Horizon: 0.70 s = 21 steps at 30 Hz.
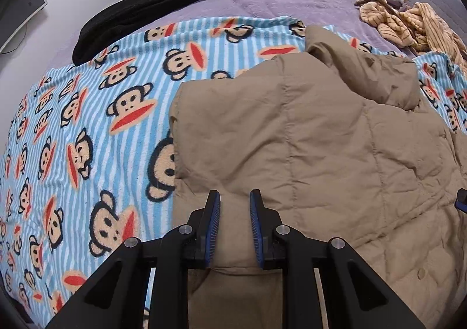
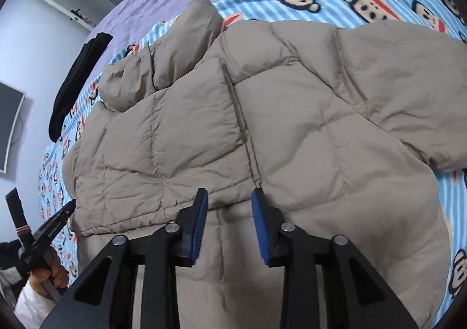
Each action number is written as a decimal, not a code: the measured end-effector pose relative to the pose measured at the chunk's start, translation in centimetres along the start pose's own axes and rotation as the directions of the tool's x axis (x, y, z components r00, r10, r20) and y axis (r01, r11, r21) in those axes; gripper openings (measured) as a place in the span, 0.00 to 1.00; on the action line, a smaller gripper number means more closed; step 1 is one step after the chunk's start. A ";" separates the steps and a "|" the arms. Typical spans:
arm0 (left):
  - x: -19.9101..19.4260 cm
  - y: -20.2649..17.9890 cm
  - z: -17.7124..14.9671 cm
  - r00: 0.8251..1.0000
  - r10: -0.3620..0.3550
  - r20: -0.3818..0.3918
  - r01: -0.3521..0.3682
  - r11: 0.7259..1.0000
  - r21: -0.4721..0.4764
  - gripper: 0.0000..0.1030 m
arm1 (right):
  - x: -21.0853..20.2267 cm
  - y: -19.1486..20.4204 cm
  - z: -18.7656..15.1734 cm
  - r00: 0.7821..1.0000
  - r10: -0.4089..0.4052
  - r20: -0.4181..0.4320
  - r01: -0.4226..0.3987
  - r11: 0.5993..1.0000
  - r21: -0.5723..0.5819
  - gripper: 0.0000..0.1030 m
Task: Fold large clothes
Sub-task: 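Grasp the jacket side edge with the left tool and fold it toward the center, then grasp the other jacket sleeve with the right tool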
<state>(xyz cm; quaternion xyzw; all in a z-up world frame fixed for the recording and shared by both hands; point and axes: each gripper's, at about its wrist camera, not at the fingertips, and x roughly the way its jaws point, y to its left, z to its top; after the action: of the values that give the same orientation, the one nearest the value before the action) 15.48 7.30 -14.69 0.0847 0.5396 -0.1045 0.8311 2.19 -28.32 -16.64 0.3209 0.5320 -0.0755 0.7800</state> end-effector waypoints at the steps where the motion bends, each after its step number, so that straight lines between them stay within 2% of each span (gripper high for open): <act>1: -0.4 -0.6 -0.1 1.000 -0.014 -0.004 0.014 1.000 0.001 0.77 | -0.7 -0.7 -0.1 1.000 0.012 0.008 -0.012 1.000 0.022 0.48; 2: -0.9 -1.1 -0.2 1.000 -0.022 -0.001 0.022 1.000 -0.007 0.96 | -1.2 -1.4 -0.3 1.000 0.026 0.015 -0.026 0.999 0.044 0.48; 3: -1.5 -1.6 -0.3 0.999 -0.027 0.023 0.028 1.000 -0.015 1.00 | -1.8 -2.2 -0.6 0.999 0.035 0.020 -0.037 0.997 0.067 0.49; 6: -2.6 -4.2 -0.2 0.998 -0.054 0.020 0.053 0.998 0.023 1.00 | -3.1 -4.2 -1.4 0.998 0.051 0.029 -0.054 0.991 0.123 0.57; 10: -3.2 -7.9 -0.6 0.996 -0.090 -0.003 0.090 0.995 0.051 1.00 | -4.6 -6.6 -2.2 0.997 0.057 0.045 -0.064 0.983 0.172 0.58; 15: -3.4 -13.4 -1.7 0.992 -0.119 -0.051 0.124 0.986 0.110 1.00 | -7.3 -10.9 -2.1 0.993 0.057 0.105 -0.081 0.966 0.245 0.79; 17: -3.3 -15.4 -2.2 0.989 -0.130 -0.071 0.138 0.983 0.122 1.00 | -8.5 -12.9 -2.0 0.990 0.052 0.131 -0.087 0.956 0.280 0.79; 20: -3.4 -17.8 -2.7 0.993 -0.091 -0.078 0.103 0.982 0.157 1.00 | -10.1 -15.7 -1.7 0.985 0.028 0.168 -0.083 0.940 0.332 0.89; 21: -3.4 -18.4 -2.8 0.995 -0.070 -0.072 0.081 0.982 0.171 1.00 | -10.5 -16.5 -1.6 0.983 0.018 0.181 -0.080 0.935 0.344 0.89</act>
<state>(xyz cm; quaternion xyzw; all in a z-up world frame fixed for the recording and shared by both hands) 6.78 -9.46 -13.23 0.1396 0.5583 -0.1797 0.7978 -11.05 -42.66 -14.74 0.4599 0.4314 -0.1773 0.7556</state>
